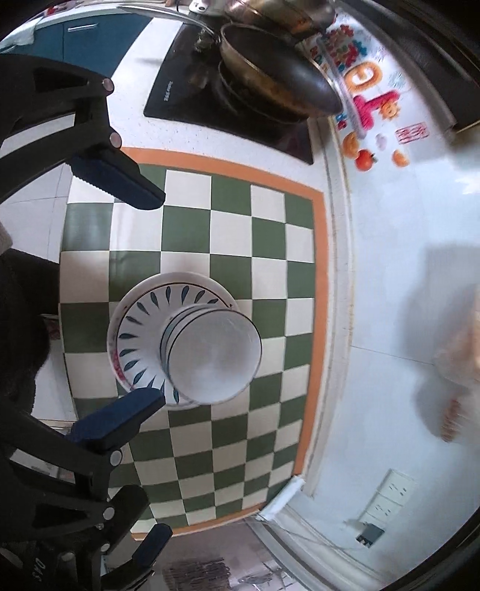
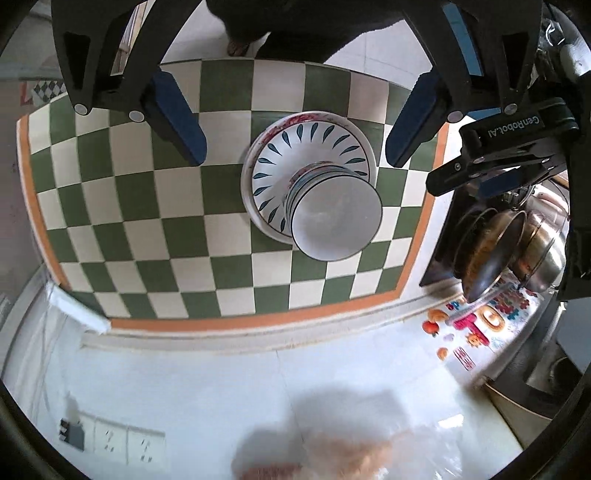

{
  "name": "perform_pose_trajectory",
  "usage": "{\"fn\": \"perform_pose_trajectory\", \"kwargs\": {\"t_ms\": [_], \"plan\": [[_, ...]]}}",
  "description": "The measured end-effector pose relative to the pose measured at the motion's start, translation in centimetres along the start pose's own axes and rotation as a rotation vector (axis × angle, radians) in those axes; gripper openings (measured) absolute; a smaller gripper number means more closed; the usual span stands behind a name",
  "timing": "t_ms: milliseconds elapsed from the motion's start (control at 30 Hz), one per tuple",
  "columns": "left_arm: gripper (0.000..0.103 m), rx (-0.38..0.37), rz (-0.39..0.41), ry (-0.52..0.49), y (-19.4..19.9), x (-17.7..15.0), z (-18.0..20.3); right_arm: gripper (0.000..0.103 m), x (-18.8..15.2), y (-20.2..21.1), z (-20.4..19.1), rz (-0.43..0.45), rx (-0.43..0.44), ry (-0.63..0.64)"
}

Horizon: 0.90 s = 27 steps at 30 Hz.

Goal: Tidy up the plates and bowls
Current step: 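Withdraw both grippers from the stacked dishes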

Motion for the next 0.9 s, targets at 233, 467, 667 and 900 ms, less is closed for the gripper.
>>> {"fn": "perform_pose_trajectory", "kwargs": {"t_ms": [233, 467, 667, 900], "plan": [[0.101, 0.037, 0.136, 0.011, 7.3, -3.8, 2.0, 0.1, -2.8, 7.0, 0.1, 0.079, 0.006, 0.043], [0.103, 0.063, 0.211, 0.035, 13.4, -7.8, 3.6, 0.101, -6.9, 15.0, 0.1, 0.164, 0.005, 0.085], [0.103, 0.049, 0.236, 0.04, 16.8, -10.8, 3.8, 0.101, -9.8, 19.5, 0.1, 0.203, -0.003, 0.092], [0.103, 0.047, 0.269, 0.018, 19.7, -13.4, 3.1, 0.102, -12.5, 22.7, -1.2, 0.246, -0.028, 0.097]]}}
Point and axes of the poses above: each gripper's, at about its wrist camera, not at the fingertips, and y roughly against the way its jaws point, z to its right, x to its top, the point moved 1 cm from there along -y, roughly the way its jaws point
